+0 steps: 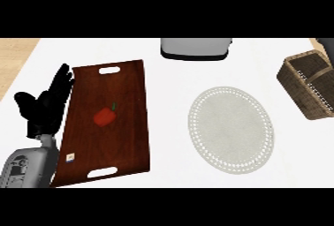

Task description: Pick the cupcake from the placemat and place it in the basket

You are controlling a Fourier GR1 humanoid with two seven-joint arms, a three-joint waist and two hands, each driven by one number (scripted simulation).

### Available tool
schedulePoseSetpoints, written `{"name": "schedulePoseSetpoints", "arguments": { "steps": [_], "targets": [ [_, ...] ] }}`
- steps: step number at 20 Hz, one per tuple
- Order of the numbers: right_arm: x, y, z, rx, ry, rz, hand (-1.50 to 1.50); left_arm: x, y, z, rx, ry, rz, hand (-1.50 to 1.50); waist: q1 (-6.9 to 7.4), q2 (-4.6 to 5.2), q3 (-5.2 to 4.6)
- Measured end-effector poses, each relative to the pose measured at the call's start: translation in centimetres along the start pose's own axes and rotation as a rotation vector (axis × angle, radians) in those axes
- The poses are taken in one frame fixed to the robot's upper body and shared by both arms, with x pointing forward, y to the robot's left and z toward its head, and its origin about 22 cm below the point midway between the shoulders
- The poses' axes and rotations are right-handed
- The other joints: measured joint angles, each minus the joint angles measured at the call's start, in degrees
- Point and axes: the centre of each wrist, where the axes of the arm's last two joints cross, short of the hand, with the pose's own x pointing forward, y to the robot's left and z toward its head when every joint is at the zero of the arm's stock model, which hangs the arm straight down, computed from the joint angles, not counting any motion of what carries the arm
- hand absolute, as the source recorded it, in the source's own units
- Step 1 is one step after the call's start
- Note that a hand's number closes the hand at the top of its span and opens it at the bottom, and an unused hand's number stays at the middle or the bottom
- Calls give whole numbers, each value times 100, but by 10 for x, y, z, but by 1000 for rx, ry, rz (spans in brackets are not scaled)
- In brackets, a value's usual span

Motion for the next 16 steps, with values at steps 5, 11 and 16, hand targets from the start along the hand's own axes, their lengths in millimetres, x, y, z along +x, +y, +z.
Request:
{"name": "schedulePoseSetpoints", "arguments": {
  "steps": [5,11,16],
  "targets": [
    [-19,-4,-16,34,17,-32,150,-3,3,4,12,8,-3,0,-59,-35,2],
    [-52,-3,-35,13,-145,236,150,-3,9,3,12,7,-3,0,-63,-20,-22],
    [-59,-11,-47,-45,-324,536,150,-4,8,5,11,8,-1,0,-38,-30,-14]
  ]
}}
